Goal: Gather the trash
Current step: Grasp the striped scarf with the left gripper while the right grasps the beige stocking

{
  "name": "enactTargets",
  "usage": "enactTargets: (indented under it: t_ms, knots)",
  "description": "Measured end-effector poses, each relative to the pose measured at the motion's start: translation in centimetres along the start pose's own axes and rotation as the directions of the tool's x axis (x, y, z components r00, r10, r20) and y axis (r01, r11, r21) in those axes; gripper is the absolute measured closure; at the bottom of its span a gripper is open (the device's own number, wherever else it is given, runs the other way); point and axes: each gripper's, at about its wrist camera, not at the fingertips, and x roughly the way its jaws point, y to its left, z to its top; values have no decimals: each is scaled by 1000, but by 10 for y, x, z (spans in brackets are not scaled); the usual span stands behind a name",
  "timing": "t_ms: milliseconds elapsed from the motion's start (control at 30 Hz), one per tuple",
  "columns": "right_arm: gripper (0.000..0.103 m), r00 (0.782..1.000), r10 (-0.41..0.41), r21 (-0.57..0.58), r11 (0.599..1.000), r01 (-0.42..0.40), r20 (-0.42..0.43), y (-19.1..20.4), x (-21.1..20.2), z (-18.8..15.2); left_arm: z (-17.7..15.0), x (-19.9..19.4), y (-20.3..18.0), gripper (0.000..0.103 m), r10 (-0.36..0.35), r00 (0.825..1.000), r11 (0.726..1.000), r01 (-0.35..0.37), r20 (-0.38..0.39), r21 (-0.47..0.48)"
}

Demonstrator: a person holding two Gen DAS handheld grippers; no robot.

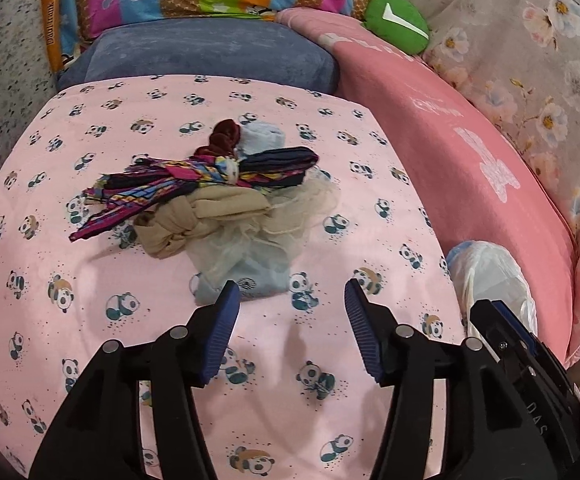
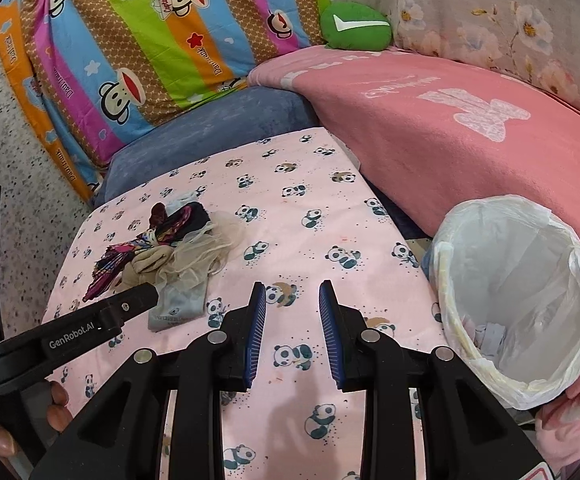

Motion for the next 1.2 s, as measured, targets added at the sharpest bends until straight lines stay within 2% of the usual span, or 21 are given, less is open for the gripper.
enactTargets:
  t_ms: [267, 433, 667, 733, 800, 833, 967, 1200]
  knots:
    - [75, 999, 38, -47, 998, -39, -21, 33, 22, 5, 26, -1, 48, 37, 52, 998, 997, -50, 36, -66]
    - [75, 997, 67, -58, 996, -69, -46, 54, 44, 11, 49, 8, 72, 37, 59, 997, 995, -55, 48, -89]
    - [75, 991, 110, -75, 990, -116, -77, 84, 78, 22, 69, 39, 87, 37, 42, 999, 995, -40, 18, -91]
    - [75, 989, 116, -82, 989, -123, -88, 92, 88, 23, 72, 48, 88, 43, 18, 1000, 996, -17, 1, -86]
    - [75, 988, 120, -85, 988, -128, -100, 96, 96, 22, 74, 59, 89, 64, -11, 1000, 996, 9, -25, -88]
    - [75, 987, 120, -85, 988, -129, -107, 98, 100, 21, 74, 63, 90, 67, -27, 999, 996, 24, -34, -88]
    - [75, 984, 124, -85, 987, -135, -132, 104, 112, 18, 75, 62, 88, 95, -78, 997, 994, 76, -22, -80]
    - [75, 977, 169, -86, 980, -181, -130, 115, 111, 20, 82, 27, 99, 97, -112, 991, 986, 120, 71, -114]
